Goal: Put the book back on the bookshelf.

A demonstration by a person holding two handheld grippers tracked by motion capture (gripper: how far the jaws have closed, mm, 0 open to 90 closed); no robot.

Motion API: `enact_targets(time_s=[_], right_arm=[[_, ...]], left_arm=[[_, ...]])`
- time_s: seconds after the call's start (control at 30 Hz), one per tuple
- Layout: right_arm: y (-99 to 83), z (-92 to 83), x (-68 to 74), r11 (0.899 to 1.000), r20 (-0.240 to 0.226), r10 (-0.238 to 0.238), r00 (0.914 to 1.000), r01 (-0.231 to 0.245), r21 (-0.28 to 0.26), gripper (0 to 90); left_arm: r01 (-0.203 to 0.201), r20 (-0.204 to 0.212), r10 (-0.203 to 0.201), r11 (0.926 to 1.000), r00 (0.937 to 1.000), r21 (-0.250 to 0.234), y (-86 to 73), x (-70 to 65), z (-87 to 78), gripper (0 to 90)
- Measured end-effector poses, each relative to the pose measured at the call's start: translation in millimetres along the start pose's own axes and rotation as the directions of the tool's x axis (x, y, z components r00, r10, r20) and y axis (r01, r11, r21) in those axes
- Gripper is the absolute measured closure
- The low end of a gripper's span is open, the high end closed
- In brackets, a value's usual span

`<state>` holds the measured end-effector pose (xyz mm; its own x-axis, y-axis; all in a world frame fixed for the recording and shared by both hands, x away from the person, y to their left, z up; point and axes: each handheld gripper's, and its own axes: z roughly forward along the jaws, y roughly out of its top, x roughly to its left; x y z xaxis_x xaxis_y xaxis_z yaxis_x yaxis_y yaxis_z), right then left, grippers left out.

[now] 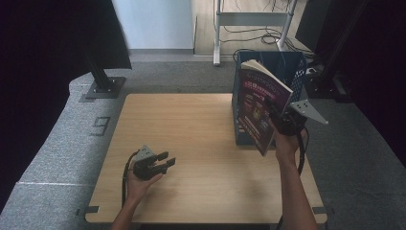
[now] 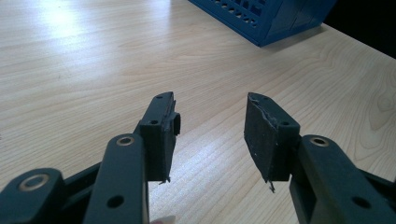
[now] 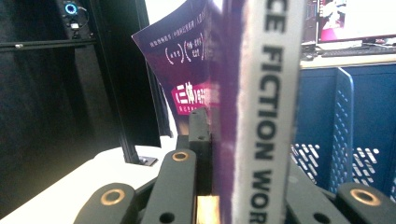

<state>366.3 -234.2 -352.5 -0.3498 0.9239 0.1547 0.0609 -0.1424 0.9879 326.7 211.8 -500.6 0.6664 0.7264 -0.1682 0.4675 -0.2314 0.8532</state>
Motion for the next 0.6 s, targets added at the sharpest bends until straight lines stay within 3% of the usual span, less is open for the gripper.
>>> enact_targets(time_s=[0.6], right_arm=[[0.4, 1.5, -13.6, 1.000, 0.046, -0.002, 0.9990, 0.003, -0.006, 81.8]], left_arm=[[0.003, 0.002, -0.003, 1.0000, 1.0000, 0.001, 0.0, 0.2, 0.0, 53.8]])
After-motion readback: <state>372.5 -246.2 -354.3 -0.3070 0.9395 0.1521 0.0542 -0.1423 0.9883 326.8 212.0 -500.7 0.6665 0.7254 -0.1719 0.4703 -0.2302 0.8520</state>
